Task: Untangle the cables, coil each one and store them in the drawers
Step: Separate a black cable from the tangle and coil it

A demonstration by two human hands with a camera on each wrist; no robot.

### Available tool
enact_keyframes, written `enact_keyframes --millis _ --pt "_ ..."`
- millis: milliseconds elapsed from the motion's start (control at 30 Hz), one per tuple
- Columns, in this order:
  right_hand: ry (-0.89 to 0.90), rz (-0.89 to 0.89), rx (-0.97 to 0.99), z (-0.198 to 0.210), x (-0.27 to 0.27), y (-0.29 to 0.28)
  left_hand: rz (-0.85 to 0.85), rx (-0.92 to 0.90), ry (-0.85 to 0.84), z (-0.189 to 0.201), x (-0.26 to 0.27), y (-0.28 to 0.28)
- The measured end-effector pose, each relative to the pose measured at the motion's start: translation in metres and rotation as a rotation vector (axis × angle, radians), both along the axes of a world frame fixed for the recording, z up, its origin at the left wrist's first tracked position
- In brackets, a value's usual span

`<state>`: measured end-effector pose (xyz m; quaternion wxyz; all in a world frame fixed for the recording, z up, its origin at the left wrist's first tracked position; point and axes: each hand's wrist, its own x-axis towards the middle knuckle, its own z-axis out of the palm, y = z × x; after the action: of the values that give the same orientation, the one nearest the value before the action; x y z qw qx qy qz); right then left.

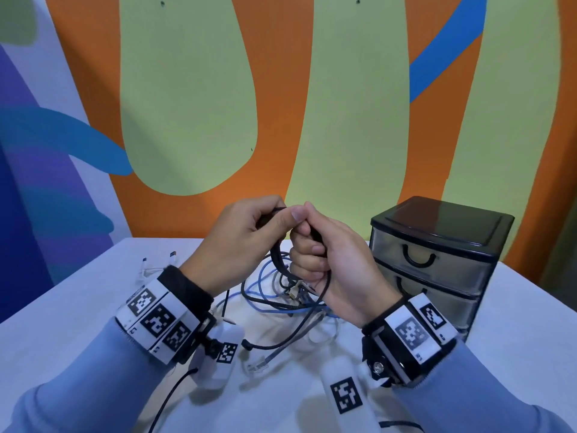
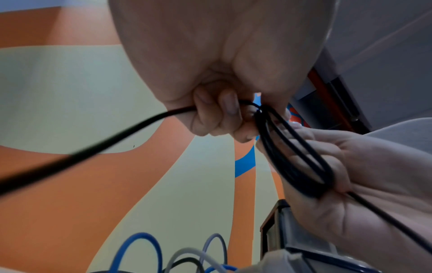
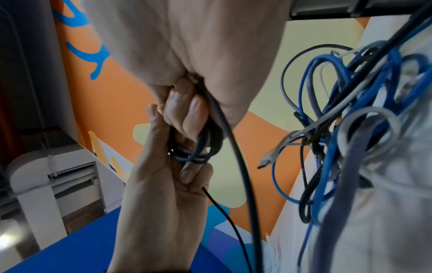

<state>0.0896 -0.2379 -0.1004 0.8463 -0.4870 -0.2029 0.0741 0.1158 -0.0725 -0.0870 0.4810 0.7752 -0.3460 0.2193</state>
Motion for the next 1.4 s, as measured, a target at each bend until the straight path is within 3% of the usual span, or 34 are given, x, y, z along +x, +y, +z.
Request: enact_keyframes --millis 200,400,467,600,767,933,1267,1400 --pt "0.014 -0.061 0.061 0.003 0.006 -0.008 -0.045 -0.111 0.121 0.008 0.005 0.019" --pt "0.026 0.092 0.111 0.002 0.003 -0.006 0.115 0.004 -0.077 0.002 0.011 0.016" --pt "0.01 0.09 0.12 0.001 0.002 -0.003 0.088 0.039 -0.026 0.0 0.01 0.012" --pt "-0.062 -0.102 0.058 -0.001 0.006 -0.001 -0.048 -0.075 0.209 0.001 0.003 0.005" --pt "-0.256 -0.418 -0.185 -0.008 0.013 0.004 -0.159 -0.295 0.432 0.004 0.0 0.001" --pt "-0.307 -0.556 -0.273 -0.01 0.015 0.001 -0.16 -0.265 0.376 0.003 -0.001 -0.003" --pt "-0.242 -0.559 -0.3 -0.01 0.016 -0.003 -0.112 -0.142 0.287 -0.001 -0.006 -0.006" --pt "-0.242 -0.556 -0.369 -0.009 0.016 -0.005 -0.093 -0.175 0.266 -0.005 -0.005 -0.01"
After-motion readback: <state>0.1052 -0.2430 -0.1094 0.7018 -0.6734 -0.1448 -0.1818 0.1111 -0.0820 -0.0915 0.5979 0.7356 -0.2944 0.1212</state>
